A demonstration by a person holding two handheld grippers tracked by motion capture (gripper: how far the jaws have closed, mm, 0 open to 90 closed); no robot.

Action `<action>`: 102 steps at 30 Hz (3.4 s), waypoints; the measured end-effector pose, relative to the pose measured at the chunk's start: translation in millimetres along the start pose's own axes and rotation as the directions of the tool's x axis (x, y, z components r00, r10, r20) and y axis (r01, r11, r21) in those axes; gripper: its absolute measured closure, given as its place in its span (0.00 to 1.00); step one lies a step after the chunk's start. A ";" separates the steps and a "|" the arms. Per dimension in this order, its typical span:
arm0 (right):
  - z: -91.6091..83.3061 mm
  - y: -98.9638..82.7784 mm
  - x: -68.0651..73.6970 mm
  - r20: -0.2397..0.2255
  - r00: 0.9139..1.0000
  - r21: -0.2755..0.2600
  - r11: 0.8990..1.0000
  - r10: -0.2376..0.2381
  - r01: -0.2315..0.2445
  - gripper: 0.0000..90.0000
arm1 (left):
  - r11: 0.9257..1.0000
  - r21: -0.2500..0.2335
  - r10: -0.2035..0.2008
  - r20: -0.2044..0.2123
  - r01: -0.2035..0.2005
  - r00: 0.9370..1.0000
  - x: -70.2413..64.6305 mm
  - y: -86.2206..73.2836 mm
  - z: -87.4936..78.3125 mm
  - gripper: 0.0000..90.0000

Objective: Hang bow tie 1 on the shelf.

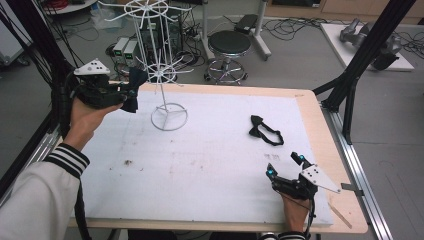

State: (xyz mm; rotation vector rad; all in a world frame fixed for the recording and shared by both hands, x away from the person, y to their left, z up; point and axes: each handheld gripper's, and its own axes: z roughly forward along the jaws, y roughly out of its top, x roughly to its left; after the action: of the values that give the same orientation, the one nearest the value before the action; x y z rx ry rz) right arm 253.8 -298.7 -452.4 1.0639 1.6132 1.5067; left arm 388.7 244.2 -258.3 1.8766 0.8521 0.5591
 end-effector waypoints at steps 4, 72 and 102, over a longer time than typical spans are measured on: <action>0.0 0.0 0.1 0.000 1.000 -0.002 1.000 0.002 -0.002 0.05 | 1.000 0.009 0.001 0.001 -0.001 1.000 -2.0 -2.7 2.4 0.82; 0.5 0.0 1.8 0.012 1.000 0.003 1.000 -0.016 0.016 0.05 | 0.981 -0.189 0.067 0.179 -0.033 0.981 -19.5 -98.3 -31.6 0.19; 0.1 -0.1 3.0 0.013 1.000 0.004 1.000 -0.018 0.018 0.05 | 0.960 -0.278 0.091 0.196 -0.034 0.976 -33.5 -150.7 -21.2 0.19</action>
State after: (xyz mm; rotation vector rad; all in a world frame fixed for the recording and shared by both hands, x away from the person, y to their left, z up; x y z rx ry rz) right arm 252.6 -295.9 -452.3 1.0568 1.6134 1.4823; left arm 304.5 274.9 -385.8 1.6775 0.5500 0.4833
